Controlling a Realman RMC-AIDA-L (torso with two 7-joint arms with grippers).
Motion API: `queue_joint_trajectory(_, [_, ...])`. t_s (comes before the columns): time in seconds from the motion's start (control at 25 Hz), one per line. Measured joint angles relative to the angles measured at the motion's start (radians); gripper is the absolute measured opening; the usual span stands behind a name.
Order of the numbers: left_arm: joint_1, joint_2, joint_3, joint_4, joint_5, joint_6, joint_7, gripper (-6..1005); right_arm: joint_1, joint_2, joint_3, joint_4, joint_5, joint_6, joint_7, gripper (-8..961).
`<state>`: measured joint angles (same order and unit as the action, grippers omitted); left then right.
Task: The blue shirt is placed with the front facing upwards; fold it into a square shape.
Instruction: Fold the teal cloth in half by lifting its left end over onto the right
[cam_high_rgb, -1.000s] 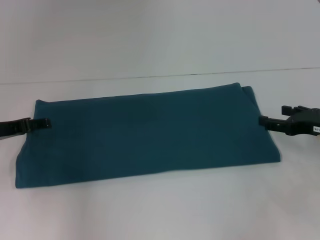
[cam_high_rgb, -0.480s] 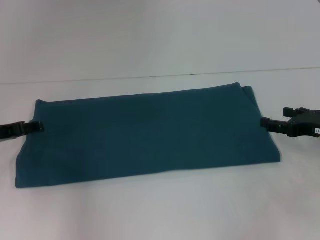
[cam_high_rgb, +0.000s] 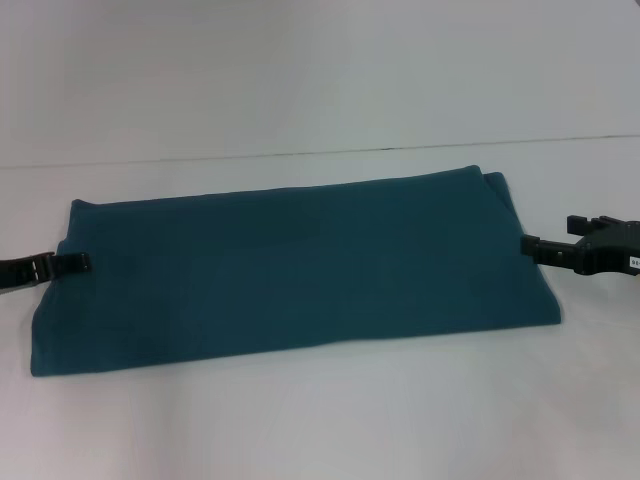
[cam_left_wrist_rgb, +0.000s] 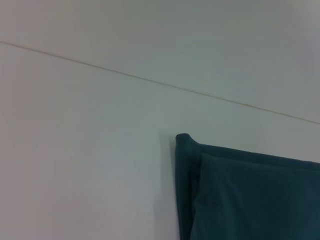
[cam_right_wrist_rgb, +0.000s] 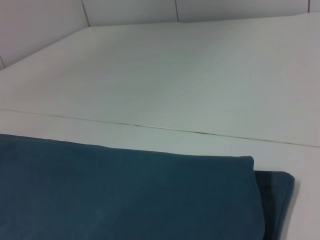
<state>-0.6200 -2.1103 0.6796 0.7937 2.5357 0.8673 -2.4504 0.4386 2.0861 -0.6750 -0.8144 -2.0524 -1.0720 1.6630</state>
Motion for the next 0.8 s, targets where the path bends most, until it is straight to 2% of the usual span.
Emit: queue_joint_trajectory(0.8, [0.004, -0.007, -0.002, -0.026, 0.000, -0.030, 0.000, 872, 0.003, 0.000, 0.000, 0.006, 0.000, 0.000, 0.000, 914])
